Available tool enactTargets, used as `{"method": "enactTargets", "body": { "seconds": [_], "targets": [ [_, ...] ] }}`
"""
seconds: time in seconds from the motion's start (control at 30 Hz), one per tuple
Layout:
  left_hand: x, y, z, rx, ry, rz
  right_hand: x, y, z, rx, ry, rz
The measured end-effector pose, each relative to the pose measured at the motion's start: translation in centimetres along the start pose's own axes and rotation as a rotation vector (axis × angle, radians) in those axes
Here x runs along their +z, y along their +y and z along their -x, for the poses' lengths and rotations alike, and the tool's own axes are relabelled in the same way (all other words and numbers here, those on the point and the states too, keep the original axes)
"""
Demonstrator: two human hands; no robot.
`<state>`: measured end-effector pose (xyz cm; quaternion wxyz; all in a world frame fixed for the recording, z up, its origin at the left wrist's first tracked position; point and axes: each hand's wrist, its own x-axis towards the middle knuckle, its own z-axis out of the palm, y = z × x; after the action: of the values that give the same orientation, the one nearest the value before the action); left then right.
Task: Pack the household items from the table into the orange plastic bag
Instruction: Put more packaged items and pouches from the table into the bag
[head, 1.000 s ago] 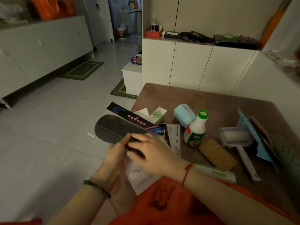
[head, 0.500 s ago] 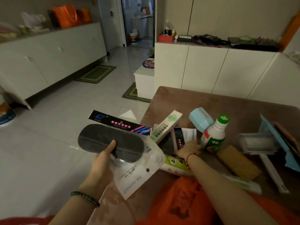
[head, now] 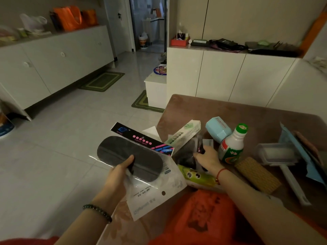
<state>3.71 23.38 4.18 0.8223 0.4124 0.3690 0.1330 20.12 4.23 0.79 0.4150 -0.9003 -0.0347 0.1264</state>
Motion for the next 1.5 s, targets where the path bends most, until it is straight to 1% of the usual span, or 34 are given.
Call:
{"method": "enactTargets", "body": {
  "seconds": [0.1, 0.2, 0.23, 0.27, 0.33, 0.37, 0.47, 0.53, 0.63, 0.67, 0.73, 0.77, 0.8, 0.83, 0.87, 0.9, 0.93, 0.97, 1.0, 1.07, 1.13, 1.17, 1.23, 1.27, 1.3, 1.37, 1.5],
  "targets": [
    [1.0, 0.2, 0.2, -0.01, 0.006, -0.033, -3.1, -1.7, 1.1, -0.19, 0.152, -0.039],
    [2.2, 0.1, 0.5, -0.009, -0.025, -0.077, -6.8, -4.4, 3.2, -0.384, 0.223, -0.093],
    [2.8, 0.1, 0.9, -0.003, -0.039, -0.096, -7.8, -5.4, 4.1, -0.445, 0.245, -0.153],
    [3.4, 0.0, 1.3, 0.001, -0.058, -0.108, -8.6, -6.4, 5.0, -0.493, 0.245, -0.246],
    [4.4, -0.3, 1.7, -0.001, -0.119, -0.113, -9.1, -7.8, 6.6, -0.519, 0.186, -0.423],
    [4.8, -0.6, 1.8, -0.01, -0.154, -0.104, -8.7, -8.1, 7.1, -0.523, 0.175, -0.424],
    [5.8, -1.2, 2.1, 0.006, -0.222, -0.104, -6.0, -7.8, 8.0, -0.551, 0.182, -0.22],
    [6.2, -1.4, 2.3, 0.007, -0.258, -0.186, -3.9, -6.8, 8.5, -0.541, 0.179, -0.068],
    [5.9, -2.1, 2.4, -0.032, -0.344, -0.249, -1.7, -5.5, 9.1, -0.548, 0.233, 0.14],
    [5.6, -2.3, 2.3, -0.03, -0.345, -0.267, -1.1, -5.2, 9.2, -0.552, 0.237, 0.177],
    [5.2, -2.5, 2.5, 0.004, -0.287, -0.252, -0.1, -5.1, 9.2, -0.558, 0.178, 0.212],
    [4.8, -2.6, 2.3, 0.006, -0.232, -0.218, 0.1, -5.2, 8.9, -0.537, 0.108, 0.193],
    [4.4, -2.6, 2.1, -0.008, -0.17, -0.184, 0.2, -5.2, 8.4, -0.482, 0.014, 0.119],
    [3.9, -2.5, 1.8, -0.013, -0.124, -0.159, 0.0, -5.4, 7.9, -0.383, -0.067, -0.002],
    [3.2, -2.3, 1.4, -0.008, -0.077, -0.136, -0.4, -5.3, 7.0, -0.266, -0.096, -0.123],
    [2.5, -1.9, 1.1, 0.011, -0.037, -0.119, -0.9, -4.8, 5.6, -0.157, -0.057, -0.193],
    [1.9, -1.5, 0.7, 0.023, 0.001, -0.091, -1.5, -4.1, 4.2, -0.081, 0.008, -0.166],
    [1.3, -1.1, 0.4, 0.031, 0.034, -0.063, -1.9, -2.9, 2.7, -0.019, 0.049, -0.064],
    [0.6, -0.7, -0.1, 0.032, 0.054, -0.034, -2.1, -1.5, 1.5, 0.044, 0.043, 0.057],
    [-0.5, 0.1, -0.6, 0.037, 0.077, -0.003, -1.6, 1.1, -0.4, 0.212, -0.055, 0.264],
    [-1.6, 0.4, -1.3, 0.044, 0.1, 0.014, -0.3, 2.8, -1.2, 0.351, -0.083, 0.407],
    [-1.9, 0.3, -1.5, 0.043, 0.1, 0.015, 0.4, 3.4, -1.5, 0.389, -0.037, 0.421],
    [-2.3, 0.1, -1.6, 0.039, 0.088, 0.002, 1.1, 3.7, -1.8, 0.441, 0.044, 0.294],
    [-2.2, 0.0, -1.6, 0.036, 0.084, -0.007, 1.1, 3.7, -2.0, 0.435, 0.049, 0.234],
    [-2.1, -0.1, -1.7, 0.037, 0.082, -0.005, 1.0, 3.5, -2.1, 0.427, 0.023, 0.211],
    [-1.7, -0.2, -1.7, 0.04, 0.078, 0.004, 0.6, 3.6, -2.3, 0.398, -0.031, 0.248],
    [-0.5, 0.4, -3.2, 0.046, 0.093, -0.005, 0.4, 4.0, -2.5, 0.388, -0.067, 0.317]
  ]
}}
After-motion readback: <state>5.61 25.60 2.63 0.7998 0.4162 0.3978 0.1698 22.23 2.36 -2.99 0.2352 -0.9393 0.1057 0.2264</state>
